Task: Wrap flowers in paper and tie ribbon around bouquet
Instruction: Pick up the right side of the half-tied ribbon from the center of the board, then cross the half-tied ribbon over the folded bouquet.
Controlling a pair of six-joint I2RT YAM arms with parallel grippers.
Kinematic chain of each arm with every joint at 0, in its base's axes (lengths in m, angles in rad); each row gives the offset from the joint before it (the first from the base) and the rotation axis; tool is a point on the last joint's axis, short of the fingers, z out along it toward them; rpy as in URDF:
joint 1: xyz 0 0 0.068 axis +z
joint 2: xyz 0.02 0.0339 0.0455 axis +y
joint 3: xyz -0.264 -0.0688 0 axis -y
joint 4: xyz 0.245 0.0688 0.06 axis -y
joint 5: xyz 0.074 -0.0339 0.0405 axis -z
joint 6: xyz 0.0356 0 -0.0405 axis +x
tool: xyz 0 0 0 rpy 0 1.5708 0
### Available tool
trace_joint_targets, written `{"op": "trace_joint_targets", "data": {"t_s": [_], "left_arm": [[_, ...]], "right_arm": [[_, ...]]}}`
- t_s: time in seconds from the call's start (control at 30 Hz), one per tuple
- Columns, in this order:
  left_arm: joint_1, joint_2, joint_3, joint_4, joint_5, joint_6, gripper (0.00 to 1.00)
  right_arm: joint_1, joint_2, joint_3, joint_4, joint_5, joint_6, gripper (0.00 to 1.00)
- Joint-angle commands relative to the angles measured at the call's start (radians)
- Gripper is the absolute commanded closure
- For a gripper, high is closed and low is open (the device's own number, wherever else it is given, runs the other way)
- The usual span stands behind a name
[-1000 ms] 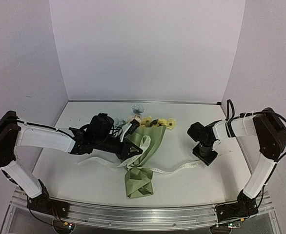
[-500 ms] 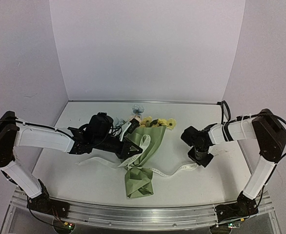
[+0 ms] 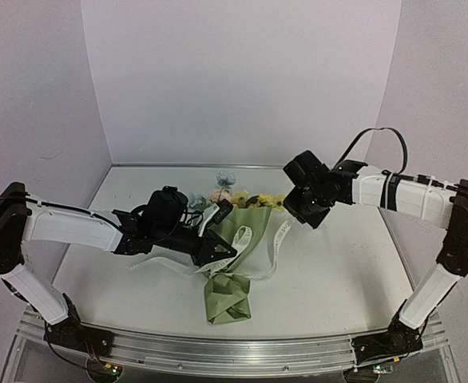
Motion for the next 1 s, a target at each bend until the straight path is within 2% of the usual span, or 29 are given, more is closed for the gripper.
{"op": "trace_joint_targets", "data": {"t_s": [0.0, 0.13, 0.23, 0.4, 0.5, 0.7, 0.87, 0.97], "left_arm": [[-0.031, -0.007, -0.004, 0.048, 0.007, 0.074, 1.0], [-0.052, -0.01, -0.02, 0.057, -0.009, 0.106, 1.0], [-0.056, -0.049, -0.069, 0.089, -0.019, 0.124, 1.0], [-0.062, -0.08, -0.123, 0.117, -0.051, 0.127, 1.0], [-0.062, -0.11, -0.201, 0.206, -0.082, 0.099, 1.0], [-0.075, -0.161, -0.307, 0.378, -0.174, 0.064, 0.99], [-0.085, -0.187, -0.364, 0.453, -0.285, 0.074, 0.99], [-0.085, -0.164, -0.362, 0.483, -0.306, 0.08, 0.99]], "right_arm": [[0.048, 0.086, 0.174, -0.024, -0.002, -0.046, 1.0], [0.093, 0.151, 0.301, -0.023, -0.011, -0.072, 1.0], [0.102, 0.155, 0.324, -0.009, -0.031, -0.069, 1.0], [0.118, 0.198, 0.368, 0.082, -0.191, -0.127, 1.0], [0.148, 0.22, 0.395, 0.098, -0.277, -0.163, 1.0], [0.196, 0.276, 0.427, 0.156, -0.443, -0.126, 1.0], [0.226, 0.325, 0.504, 0.162, -0.519, -0.103, 1.0], [0.236, 0.321, 0.499, 0.161, -0.519, -0.101, 1.0]]}}
